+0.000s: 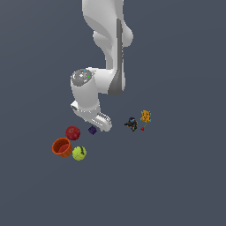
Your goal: Pick up a designated object from a clutter of objects.
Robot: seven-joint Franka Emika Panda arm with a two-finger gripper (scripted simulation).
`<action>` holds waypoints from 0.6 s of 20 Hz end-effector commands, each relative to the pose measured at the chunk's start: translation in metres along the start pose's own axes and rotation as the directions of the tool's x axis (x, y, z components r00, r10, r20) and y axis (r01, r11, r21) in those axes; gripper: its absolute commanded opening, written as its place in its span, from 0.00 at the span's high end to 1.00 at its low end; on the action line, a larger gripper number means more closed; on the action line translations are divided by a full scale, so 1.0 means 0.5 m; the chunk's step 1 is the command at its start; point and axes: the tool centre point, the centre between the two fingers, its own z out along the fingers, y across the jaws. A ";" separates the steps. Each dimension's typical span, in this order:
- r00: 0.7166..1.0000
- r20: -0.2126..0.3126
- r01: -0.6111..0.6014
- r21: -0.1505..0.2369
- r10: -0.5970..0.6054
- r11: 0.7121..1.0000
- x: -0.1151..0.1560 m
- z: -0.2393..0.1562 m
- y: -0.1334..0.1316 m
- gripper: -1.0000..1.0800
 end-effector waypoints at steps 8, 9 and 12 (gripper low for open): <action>0.994 -0.004 -0.112 -0.013 0.112 0.994 -0.007 0.066 0.056 0.04; 0.993 -0.004 -0.114 -0.014 0.114 0.993 -0.008 0.068 0.057 0.04; 0.994 -0.003 -0.111 -0.014 0.111 0.994 -0.008 0.067 0.056 0.04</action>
